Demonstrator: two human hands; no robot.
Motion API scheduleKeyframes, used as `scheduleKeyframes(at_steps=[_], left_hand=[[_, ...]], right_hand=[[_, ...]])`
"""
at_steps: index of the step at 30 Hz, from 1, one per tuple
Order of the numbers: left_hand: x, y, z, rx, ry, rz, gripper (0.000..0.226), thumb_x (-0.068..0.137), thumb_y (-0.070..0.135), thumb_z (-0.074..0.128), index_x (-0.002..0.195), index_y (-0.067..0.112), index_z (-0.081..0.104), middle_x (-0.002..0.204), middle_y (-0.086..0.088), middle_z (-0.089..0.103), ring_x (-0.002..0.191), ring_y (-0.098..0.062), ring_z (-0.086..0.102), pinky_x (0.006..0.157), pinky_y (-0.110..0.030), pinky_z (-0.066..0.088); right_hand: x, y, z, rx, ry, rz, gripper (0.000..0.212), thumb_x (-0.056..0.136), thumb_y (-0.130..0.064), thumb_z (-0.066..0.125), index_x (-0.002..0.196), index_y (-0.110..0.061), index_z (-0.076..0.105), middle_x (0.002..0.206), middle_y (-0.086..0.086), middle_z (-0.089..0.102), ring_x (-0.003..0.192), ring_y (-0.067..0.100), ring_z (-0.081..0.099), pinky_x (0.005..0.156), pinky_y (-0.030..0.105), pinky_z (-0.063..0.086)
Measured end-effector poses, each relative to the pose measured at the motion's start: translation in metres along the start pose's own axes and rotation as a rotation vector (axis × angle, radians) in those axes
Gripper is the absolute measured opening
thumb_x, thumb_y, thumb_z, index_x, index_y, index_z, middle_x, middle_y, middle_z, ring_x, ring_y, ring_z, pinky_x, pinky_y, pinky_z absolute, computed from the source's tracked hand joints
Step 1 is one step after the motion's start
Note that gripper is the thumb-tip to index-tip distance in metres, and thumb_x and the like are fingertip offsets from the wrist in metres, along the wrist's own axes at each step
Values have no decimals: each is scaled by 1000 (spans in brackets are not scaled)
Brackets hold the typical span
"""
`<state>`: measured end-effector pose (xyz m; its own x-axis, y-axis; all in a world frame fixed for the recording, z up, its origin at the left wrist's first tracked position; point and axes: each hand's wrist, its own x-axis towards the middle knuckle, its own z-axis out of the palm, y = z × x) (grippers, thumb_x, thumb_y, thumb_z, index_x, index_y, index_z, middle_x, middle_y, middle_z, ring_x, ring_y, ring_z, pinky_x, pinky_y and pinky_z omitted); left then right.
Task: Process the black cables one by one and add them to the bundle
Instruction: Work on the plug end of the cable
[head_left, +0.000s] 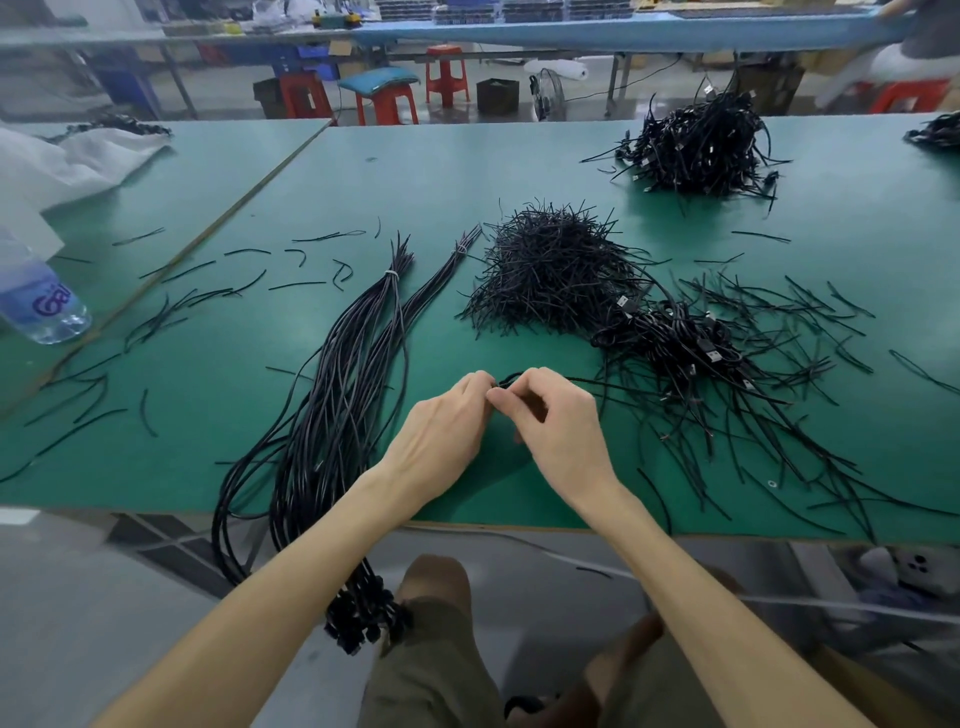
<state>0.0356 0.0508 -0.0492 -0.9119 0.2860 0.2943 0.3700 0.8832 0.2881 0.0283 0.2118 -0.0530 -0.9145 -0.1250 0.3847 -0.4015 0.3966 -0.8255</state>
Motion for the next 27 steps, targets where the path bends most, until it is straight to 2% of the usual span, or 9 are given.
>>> scheduleKeyframes(at_steps=[4,8,11,14,17,19,21,23,27], left_hand=[[-2,0,-1,-72,15,8,14,105,8,41,115,7,51,94,-3,53,60,-30,46,56,-37,28],[-2,-3,0,-222,18,-5,13,107,12,37,97,16,44,80,5,53,63,-21,47,55,-37,30],[2,-6,-1,-359,-27,-79,25,111,23,34,88,19,42,73,7,51,62,-11,40,58,-33,33],[5,-6,-3,-453,-47,-86,34,110,38,30,84,20,42,68,7,46,59,-10,37,57,-30,32],[7,-6,-5,-574,-23,-107,37,110,34,39,77,16,43,66,8,41,58,-7,34,56,-22,30],[11,-7,-7,-614,-10,-140,39,111,29,41,75,13,43,65,7,39,59,-7,33,57,-24,30],[13,-8,-9,-719,17,-209,39,111,24,41,73,12,41,63,8,39,57,-9,33,55,-26,30],[14,-11,-12,-893,62,-314,38,110,22,41,73,14,40,59,12,39,51,-7,31,48,-21,28],[14,-14,-13,-1025,68,-362,30,110,22,40,83,10,45,56,13,36,47,-6,25,42,-18,21]], right_hand=[[-2,0,-1,5,14,23,27,93,-34,72,75,-16,65,63,-5,59,57,11,57,55,14,42],[-4,-5,-2,-33,-3,20,26,93,-36,72,77,-15,67,67,-7,59,55,16,60,64,39,51],[-5,-8,-3,-51,-18,16,27,92,-34,73,79,-11,69,70,-4,59,62,24,60,68,46,50],[-6,-10,-4,-91,-20,-3,28,92,-35,72,81,-10,70,71,-10,56,64,21,57,70,45,49],[-7,-12,-3,-130,-36,-37,26,92,-35,72,84,-10,70,74,-11,56,66,16,54,70,41,48],[-7,-12,-2,-142,-54,-78,24,94,-34,70,91,-10,72,81,-7,59,71,15,54,69,35,47],[-7,-11,-1,-138,-79,-110,25,100,-35,63,101,-12,73,86,-8,59,74,11,53,70,29,46],[-7,-9,0,-157,-108,-124,30,104,-37,55,107,-13,71,88,-10,58,74,7,50,71,27,45],[-2,-4,0,-33,-110,-32,33,103,-44,52,102,-17,72,89,-9,65,78,9,61,74,30,51]])
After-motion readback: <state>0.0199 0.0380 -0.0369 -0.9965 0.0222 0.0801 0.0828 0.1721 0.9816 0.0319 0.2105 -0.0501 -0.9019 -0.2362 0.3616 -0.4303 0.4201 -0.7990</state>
